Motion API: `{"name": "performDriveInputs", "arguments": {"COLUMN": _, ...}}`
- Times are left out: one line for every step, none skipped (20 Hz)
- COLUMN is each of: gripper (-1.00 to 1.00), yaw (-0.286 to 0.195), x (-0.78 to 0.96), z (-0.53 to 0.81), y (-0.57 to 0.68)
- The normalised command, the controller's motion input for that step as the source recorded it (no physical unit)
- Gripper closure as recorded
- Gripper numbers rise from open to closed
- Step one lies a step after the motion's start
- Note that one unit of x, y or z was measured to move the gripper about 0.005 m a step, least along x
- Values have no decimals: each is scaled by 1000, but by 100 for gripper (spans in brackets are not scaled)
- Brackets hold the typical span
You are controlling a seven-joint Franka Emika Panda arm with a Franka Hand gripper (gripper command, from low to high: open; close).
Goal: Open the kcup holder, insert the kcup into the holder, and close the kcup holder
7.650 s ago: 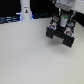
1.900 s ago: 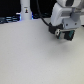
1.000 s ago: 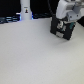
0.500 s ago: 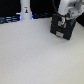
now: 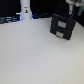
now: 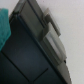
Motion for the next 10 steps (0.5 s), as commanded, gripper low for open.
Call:
{"name": "performDriveInputs", "arguments": {"gripper": -100, "yaw": -1, "x": 22, "z": 8, "y": 5}}
{"name": "performDriveInputs", "arguments": {"gripper": -100, "yaw": 0, "x": 21, "z": 9, "y": 5}}
{"name": "performDriveInputs", "arguments": {"gripper": -100, "yaw": 0, "x": 21, "z": 8, "y": 6}}
{"name": "performDriveInputs", "arguments": {"gripper": -100, "yaw": 0, "x": 21, "z": 9, "y": 6}}
{"name": "performDriveInputs", "arguments": {"gripper": -100, "yaw": -1, "x": 20, "z": 8, "y": 5}}
{"name": "performDriveInputs", "arguments": {"gripper": -100, "yaw": 0, "x": 20, "z": 9, "y": 6}}
{"name": "performDriveInputs", "arguments": {"gripper": -100, "yaw": -1, "x": 16, "z": 8, "y": 8}}
{"name": "performDriveInputs", "arguments": {"gripper": -100, "yaw": -1, "x": 21, "z": 8, "y": 7}}
{"name": "performDriveInputs", "arguments": {"gripper": -100, "yaw": -1, "x": 20, "z": 8, "y": 6}}
{"name": "performDriveInputs", "arguments": {"gripper": -100, "yaw": -6, "x": -14, "z": -22, "y": -7}}
